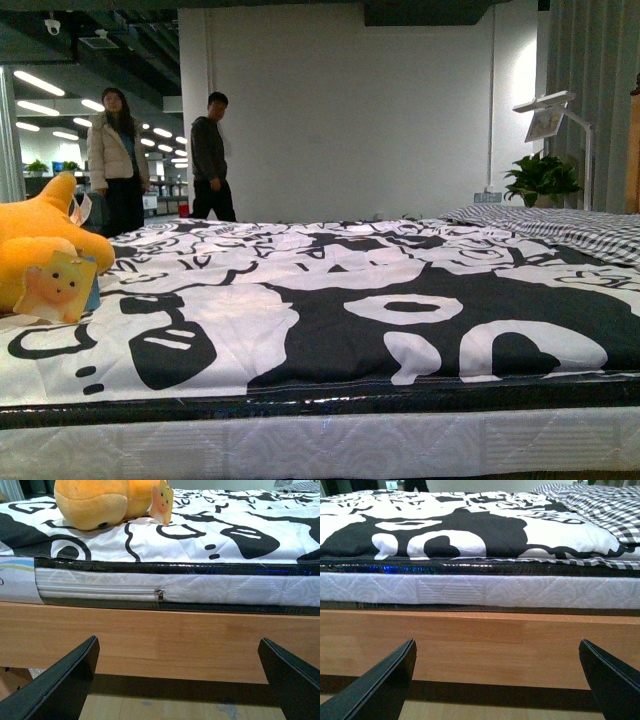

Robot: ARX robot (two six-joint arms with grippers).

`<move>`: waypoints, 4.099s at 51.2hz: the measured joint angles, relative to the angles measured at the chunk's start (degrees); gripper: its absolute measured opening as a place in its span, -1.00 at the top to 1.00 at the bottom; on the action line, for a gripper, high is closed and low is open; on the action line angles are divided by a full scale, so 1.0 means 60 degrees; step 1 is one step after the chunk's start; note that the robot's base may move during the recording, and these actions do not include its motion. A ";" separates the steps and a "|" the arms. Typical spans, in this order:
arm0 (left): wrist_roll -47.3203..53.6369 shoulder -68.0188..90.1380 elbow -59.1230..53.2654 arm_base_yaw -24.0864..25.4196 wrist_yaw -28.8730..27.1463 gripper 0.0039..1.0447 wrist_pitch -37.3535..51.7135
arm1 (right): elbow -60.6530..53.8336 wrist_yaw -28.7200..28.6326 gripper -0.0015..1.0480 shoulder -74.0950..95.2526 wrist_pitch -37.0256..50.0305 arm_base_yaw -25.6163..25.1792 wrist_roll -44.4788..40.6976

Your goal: Put away toys

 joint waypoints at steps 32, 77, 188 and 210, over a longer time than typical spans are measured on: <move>0.0025 -0.0004 0.0000 0.0000 -0.0007 -0.89 -0.0015 | 0.0000 -0.0011 -0.87 0.0000 0.0000 0.0004 0.0000; 0.0022 -0.0007 -0.0007 -0.0007 -0.0015 -0.89 -0.0011 | 0.0466 -0.4725 -0.87 0.2404 0.1275 -0.1836 0.1402; 0.0022 -0.0007 -0.0007 -0.0007 -0.0011 -0.89 -0.0011 | 1.0837 0.3198 -0.57 1.6436 0.3785 0.4113 0.0237; 0.0025 -0.0007 -0.0004 -0.0007 -0.0011 -0.89 -0.0011 | 1.0440 0.1909 0.59 1.4823 0.3442 0.4054 0.0761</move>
